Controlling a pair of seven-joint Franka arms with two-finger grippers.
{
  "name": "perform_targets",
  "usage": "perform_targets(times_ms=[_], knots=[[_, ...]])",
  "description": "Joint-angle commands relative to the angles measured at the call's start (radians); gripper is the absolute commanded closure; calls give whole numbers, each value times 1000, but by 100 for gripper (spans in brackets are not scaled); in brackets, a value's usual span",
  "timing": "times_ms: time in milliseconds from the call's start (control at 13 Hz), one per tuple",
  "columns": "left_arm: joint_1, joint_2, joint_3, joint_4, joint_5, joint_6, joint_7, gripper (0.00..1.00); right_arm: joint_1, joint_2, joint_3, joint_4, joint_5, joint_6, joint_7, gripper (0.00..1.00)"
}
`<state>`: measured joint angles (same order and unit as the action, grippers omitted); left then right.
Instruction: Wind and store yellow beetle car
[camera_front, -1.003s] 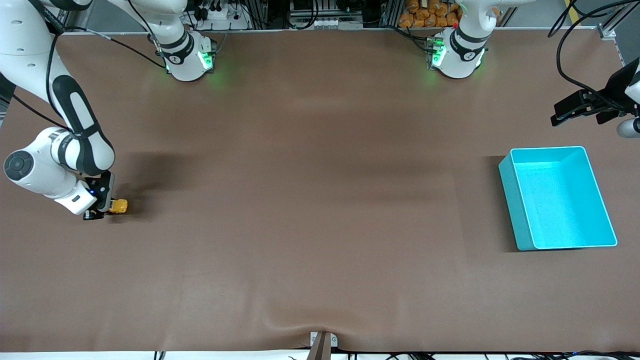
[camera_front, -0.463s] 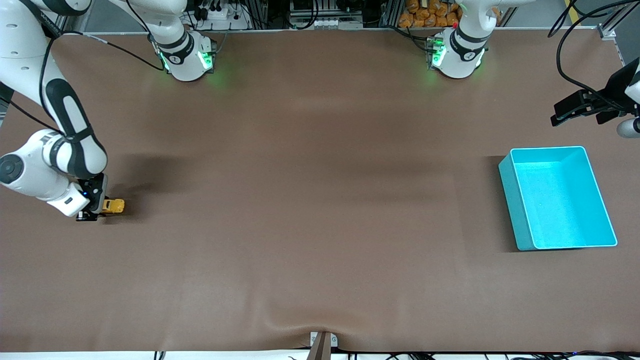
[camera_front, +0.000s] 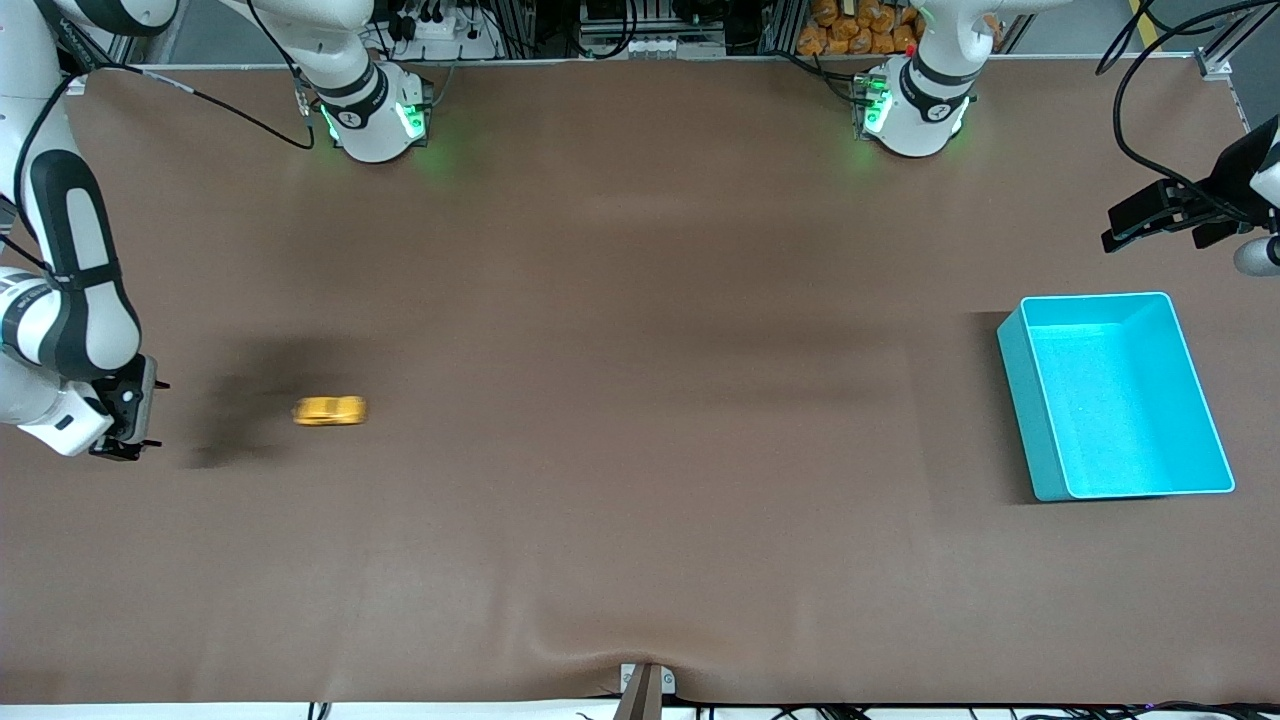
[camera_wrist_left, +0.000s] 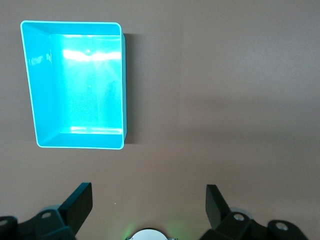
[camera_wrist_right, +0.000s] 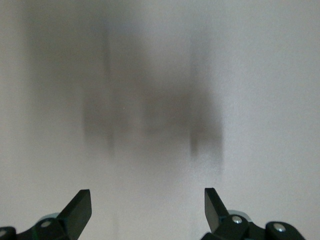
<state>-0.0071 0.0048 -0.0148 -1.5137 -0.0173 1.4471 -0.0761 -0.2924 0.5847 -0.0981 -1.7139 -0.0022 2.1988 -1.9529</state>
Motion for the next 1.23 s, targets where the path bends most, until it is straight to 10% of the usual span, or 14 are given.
perform_targets(times_ms=[0, 772, 1158], knots=[[4, 3, 0, 10, 2, -7, -1, 0, -25, 24, 14, 28, 5, -14, -20, 0], [4, 9, 0, 10, 4, -2, -1, 0, -45, 17, 14, 36, 24, -25, -17, 0], [4, 18, 0, 9, 4, -1, -2, 0, -16, 8, 14, 401, 145, -429, 221, 0]])
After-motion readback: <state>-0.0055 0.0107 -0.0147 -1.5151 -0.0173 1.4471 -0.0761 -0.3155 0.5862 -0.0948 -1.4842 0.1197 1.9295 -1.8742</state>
